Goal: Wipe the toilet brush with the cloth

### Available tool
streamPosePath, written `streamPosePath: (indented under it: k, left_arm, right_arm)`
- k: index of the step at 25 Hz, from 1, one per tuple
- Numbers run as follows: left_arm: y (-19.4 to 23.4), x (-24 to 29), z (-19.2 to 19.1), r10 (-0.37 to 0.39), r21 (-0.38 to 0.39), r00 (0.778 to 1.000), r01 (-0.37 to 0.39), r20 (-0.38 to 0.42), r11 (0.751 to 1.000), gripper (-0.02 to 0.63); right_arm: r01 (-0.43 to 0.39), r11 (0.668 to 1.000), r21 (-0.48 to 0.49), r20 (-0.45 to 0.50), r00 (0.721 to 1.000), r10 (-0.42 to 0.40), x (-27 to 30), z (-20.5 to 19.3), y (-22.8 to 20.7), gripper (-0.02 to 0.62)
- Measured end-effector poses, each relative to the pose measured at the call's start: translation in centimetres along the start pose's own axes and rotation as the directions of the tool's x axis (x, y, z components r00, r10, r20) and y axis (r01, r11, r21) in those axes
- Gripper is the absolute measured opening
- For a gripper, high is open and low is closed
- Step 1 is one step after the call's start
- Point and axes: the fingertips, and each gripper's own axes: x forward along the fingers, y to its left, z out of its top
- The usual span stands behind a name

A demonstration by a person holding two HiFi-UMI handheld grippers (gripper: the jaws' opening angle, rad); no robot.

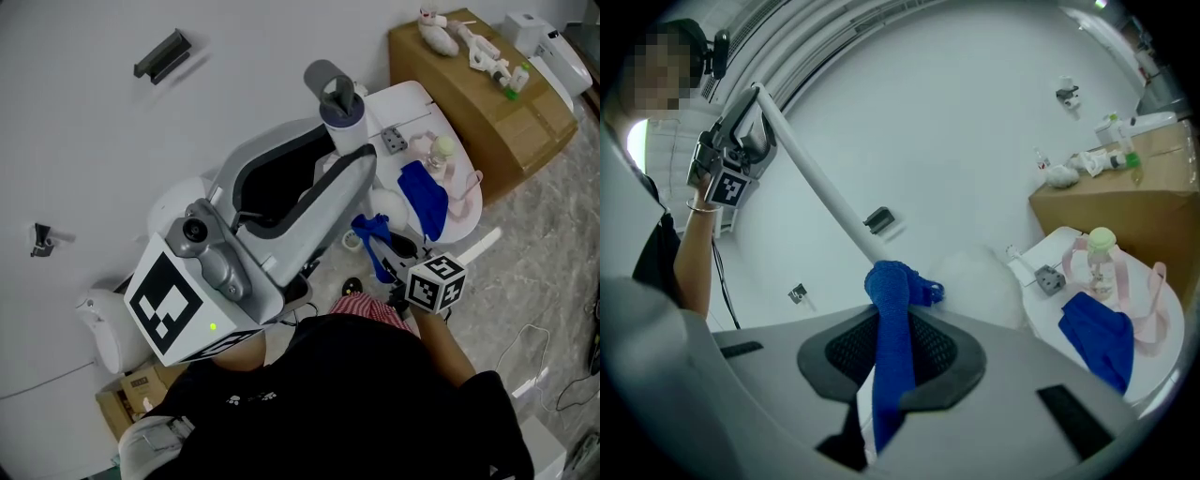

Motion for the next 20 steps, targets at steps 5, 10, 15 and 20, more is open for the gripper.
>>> streamPosePath:
  k: [5,10,15,20]
  left_arm:
    - [0.5,-0.5,0.2,0.012,0.007,1.0,-0.012,0.008,1.0,0.091]
    - [1.2,-1.0,0.1,0.034,0.016,0.999,-0.034,0.005,0.999,0.091]
    - [3.0,-1.1,-1.5,0.059,-0.019,0.998,-0.059,-0.017,0.998,0.091]
    - [5.0,-1.5,-4.0,0.094,-0.033,0.992,-0.097,-0.08,0.995,0.091]
  right_arm:
    - [0.006,1.0,-0.006,-0.014,1.0,-0.006,0.2,-0.5,-0.1,0.063]
    - [0.015,1.0,-0.014,-0.039,0.999,-0.016,0.0,-1.1,-0.5,0.063]
    - [0.007,0.999,-0.039,-0.018,1.0,-0.008,-1.0,0.2,-0.3,0.063]
    - [-0.009,0.997,-0.073,0.039,0.999,0.012,-1.7,2.8,0.6,0.063]
